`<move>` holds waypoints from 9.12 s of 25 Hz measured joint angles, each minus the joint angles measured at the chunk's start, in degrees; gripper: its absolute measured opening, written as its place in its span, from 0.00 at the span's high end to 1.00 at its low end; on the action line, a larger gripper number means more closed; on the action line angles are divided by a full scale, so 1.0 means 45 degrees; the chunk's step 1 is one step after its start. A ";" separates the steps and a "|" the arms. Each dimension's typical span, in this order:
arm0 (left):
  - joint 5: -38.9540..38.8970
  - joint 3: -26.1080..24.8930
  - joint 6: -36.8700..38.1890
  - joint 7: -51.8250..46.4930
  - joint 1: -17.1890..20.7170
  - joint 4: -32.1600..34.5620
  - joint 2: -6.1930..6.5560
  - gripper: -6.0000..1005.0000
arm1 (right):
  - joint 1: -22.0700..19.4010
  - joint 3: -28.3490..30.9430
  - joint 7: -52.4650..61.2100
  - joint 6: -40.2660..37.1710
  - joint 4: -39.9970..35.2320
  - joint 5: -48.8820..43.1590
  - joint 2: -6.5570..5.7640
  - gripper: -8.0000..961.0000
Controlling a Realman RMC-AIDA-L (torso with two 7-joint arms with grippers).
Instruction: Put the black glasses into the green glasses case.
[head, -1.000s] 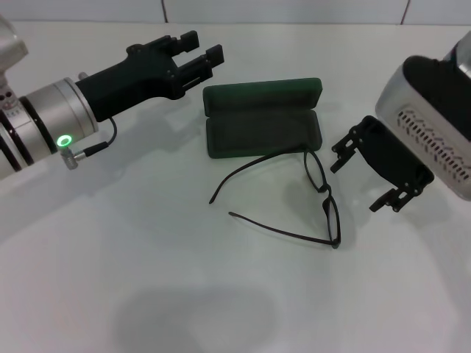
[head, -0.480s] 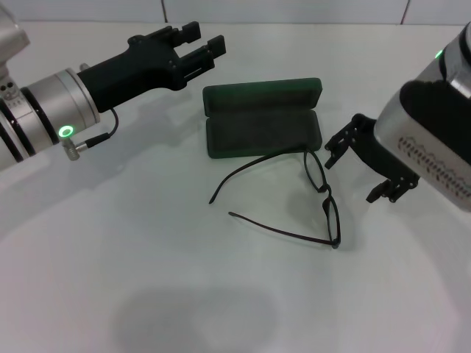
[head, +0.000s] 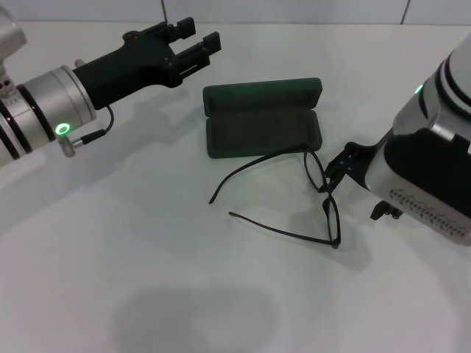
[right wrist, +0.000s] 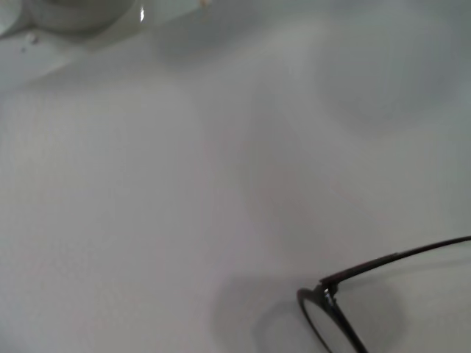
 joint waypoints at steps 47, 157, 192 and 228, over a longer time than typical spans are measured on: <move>0.0135 -0.0010 -0.0012 0.0227 -0.0007 -0.0052 0.0097 0.43 | 0.0296 -0.3602 0.0166 0.4442 0.1772 -0.0454 0.0038 0.39; 0.4596 0.0288 0.5263 -0.6885 -0.3992 -0.0208 -0.0024 0.44 | -0.6868 0.0537 -1.5699 0.4848 0.7998 2.2186 0.0016 0.86; 0.3638 0.1480 0.3408 -0.4700 -0.3692 0.0056 -0.0059 0.44 | -0.5581 -0.0147 -1.1651 0.2539 0.9199 2.0732 0.0009 0.86; 0.4144 0.0628 0.2867 -0.3882 -0.3030 0.0067 0.0064 0.44 | -0.5530 0.0814 -1.1639 0.2861 0.9834 2.1325 -0.0051 0.86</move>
